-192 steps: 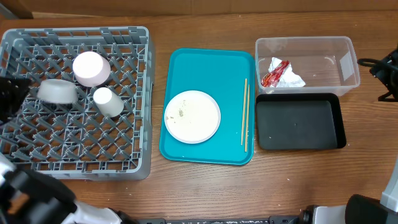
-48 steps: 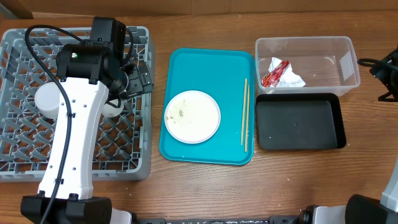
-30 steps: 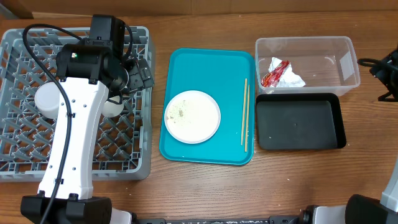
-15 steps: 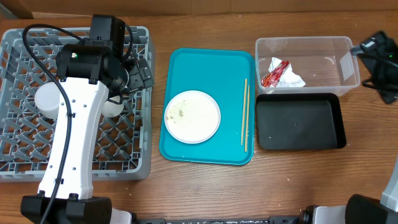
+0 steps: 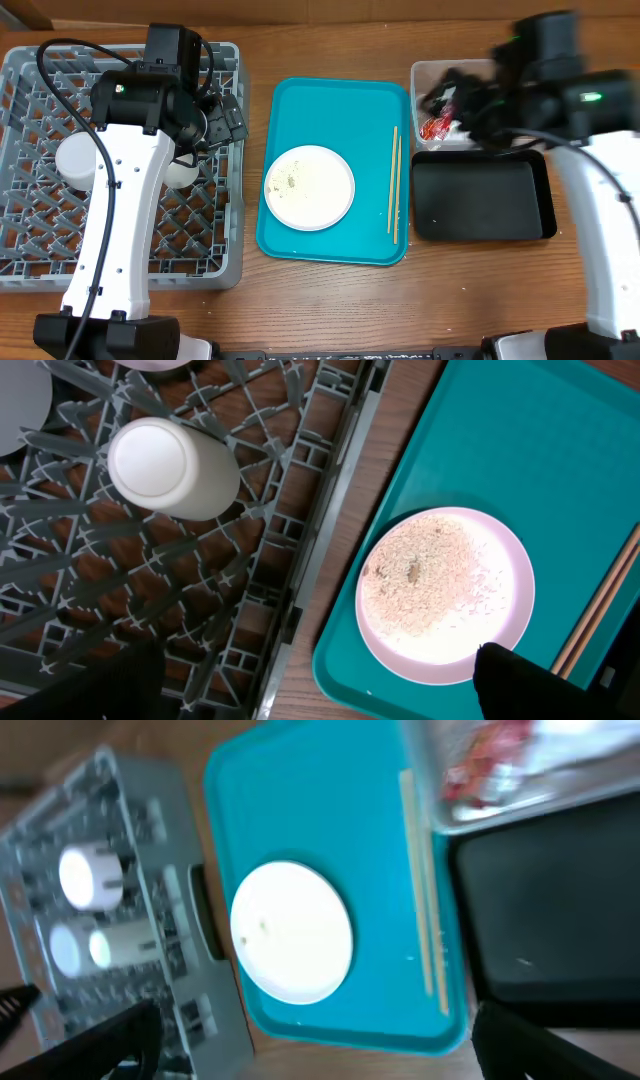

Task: Sort waste into correct bins and load items into the dishwasher
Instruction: 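Move the right gripper left from the bin toward the rice plate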

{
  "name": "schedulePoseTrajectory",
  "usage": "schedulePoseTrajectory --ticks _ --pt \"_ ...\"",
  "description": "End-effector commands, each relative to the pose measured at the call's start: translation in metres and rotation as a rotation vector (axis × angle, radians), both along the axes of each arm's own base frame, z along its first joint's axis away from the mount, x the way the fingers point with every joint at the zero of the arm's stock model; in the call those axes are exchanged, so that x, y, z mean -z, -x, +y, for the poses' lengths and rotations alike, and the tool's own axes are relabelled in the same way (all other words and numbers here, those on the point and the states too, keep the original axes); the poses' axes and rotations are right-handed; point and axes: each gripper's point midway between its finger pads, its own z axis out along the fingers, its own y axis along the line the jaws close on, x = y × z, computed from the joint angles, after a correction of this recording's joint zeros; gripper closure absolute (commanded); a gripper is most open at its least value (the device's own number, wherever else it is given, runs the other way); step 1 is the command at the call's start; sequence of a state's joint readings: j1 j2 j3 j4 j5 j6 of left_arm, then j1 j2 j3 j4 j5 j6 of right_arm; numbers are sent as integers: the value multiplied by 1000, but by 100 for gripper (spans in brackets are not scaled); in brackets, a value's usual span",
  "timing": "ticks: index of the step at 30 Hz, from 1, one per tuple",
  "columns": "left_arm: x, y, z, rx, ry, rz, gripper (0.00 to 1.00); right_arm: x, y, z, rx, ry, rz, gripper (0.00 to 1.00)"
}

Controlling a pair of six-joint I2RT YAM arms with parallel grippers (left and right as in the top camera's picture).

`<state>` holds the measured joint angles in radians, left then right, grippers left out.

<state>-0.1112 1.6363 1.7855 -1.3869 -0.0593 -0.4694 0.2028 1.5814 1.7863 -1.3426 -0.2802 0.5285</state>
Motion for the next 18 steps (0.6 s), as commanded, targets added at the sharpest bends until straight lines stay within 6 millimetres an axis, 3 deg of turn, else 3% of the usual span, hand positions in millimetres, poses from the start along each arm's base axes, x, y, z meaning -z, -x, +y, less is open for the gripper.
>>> schedulePoseTrajectory --ticks 1,10,14,15,18 --pt "0 -2 -2 -9 12 -4 0 18 3 29 -86 26 -7 0" --pt "0 -2 -2 -10 12 -4 0 48 16 102 -234 2 -38 0" --pt "0 -2 -2 -10 12 -4 0 87 18 103 -84 81 51 30" --pt "0 -2 -2 -10 12 -4 0 104 20 106 -63 102 81 47" --pt "0 -2 -2 -10 12 -4 0 132 24 117 -39 110 140 75"
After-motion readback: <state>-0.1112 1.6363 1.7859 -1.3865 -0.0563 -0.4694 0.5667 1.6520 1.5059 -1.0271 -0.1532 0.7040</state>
